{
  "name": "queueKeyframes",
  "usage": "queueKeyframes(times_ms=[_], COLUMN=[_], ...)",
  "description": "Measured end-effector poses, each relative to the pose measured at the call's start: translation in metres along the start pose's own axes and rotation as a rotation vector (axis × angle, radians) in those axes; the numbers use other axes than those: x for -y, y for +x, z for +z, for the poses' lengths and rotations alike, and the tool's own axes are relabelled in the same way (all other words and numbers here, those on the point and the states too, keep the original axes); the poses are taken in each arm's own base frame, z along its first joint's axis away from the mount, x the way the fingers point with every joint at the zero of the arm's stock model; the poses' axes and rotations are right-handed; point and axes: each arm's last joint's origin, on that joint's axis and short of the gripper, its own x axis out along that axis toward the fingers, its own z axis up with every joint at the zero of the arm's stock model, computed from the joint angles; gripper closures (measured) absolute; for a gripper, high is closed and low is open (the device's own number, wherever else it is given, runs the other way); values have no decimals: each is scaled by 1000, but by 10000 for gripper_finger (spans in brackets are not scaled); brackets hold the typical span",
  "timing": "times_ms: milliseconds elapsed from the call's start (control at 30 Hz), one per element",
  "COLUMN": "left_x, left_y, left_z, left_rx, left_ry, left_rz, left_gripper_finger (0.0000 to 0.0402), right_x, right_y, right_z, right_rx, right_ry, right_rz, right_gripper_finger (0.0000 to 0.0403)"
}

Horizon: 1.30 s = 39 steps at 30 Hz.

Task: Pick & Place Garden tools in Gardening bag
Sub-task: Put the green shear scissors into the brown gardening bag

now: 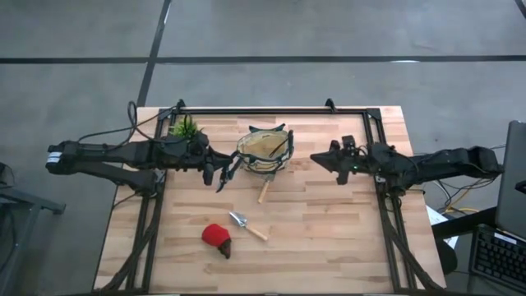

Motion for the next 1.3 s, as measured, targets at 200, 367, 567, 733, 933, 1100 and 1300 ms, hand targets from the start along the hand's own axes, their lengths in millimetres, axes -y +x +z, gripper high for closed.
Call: queueKeyframes(times_ms=[200,367,567,733,933,1100,1300], left_x=[-2,-8,-13,-22,-28,-23,-18], left_y=[-1,3,6,8,11,9,3], left_z=[3,-3,-13,-29,-43,-36,-29], left_rx=[65,131,286,395,356,366,371], left_ry=[92,169,62,-40,-154,-164,-177], left_rz=[71,127,-61,-175,-204,-255,-336], left_gripper_finger=[358,358,358,358,358,358,358], right_x=[1,4,-4,-23,-46,-62,-69], right_y=[21,33,40,51,77,109,151], right_z=[-3,-8,-2,19,45,60,59], right_rx=[-56,-94,-115,-45,44,40,-90], right_ry=[-70,-79,-22,-30,-4,-9,-1], right_rz=[-41,-63,-4,63,77,109,181], right_gripper_finger=[385,385,385,385,385,385,385])
